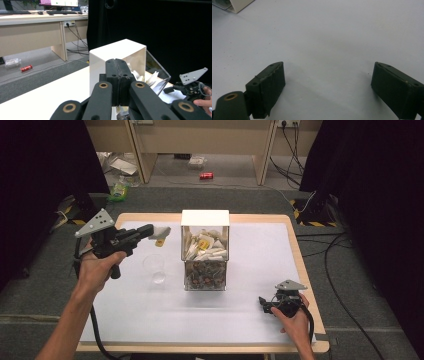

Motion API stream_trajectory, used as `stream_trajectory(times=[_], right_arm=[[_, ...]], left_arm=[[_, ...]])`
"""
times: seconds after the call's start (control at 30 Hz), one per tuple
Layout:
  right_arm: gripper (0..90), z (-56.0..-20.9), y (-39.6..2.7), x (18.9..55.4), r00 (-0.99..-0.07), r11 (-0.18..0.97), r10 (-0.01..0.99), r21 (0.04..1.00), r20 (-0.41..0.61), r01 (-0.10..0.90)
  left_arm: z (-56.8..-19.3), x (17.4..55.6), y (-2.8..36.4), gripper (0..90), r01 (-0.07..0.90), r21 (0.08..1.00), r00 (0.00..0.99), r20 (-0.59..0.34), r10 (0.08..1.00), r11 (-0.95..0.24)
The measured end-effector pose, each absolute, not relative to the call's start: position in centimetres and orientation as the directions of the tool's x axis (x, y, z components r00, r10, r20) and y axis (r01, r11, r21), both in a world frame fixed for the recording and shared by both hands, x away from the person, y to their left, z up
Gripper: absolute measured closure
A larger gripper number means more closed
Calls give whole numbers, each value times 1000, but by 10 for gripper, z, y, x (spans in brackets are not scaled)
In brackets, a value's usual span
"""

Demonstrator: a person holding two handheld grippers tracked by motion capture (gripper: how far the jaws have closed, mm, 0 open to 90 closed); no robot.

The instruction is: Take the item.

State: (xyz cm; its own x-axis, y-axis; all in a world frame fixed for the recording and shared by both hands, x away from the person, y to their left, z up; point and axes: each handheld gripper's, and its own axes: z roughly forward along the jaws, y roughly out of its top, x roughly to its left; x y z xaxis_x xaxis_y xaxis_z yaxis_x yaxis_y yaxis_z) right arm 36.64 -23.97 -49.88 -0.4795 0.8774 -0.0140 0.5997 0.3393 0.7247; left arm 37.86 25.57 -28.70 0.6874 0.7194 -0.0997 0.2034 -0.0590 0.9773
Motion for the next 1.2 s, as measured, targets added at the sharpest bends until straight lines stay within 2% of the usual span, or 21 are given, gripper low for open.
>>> stream_trajectory(times=[0.33, 0.73, 1.2], right_arm=[[126, -499, -240, 366, -479, 340, 877, 724, -15, 600], [126, -499, -240, 366, -481, 341, 877, 725, -15, 598], [126, -499, -240, 366, -481, 341, 877, 726, -15, 598]], left_arm=[[-317, 380, 274, 894, 219, 975, 643, -116, 757, -37], [-362, 389, 286, 894, 282, 959, 593, -164, 788, -13], [-389, 393, 291, 894, 312, 950, 573, -185, 798, -4]])
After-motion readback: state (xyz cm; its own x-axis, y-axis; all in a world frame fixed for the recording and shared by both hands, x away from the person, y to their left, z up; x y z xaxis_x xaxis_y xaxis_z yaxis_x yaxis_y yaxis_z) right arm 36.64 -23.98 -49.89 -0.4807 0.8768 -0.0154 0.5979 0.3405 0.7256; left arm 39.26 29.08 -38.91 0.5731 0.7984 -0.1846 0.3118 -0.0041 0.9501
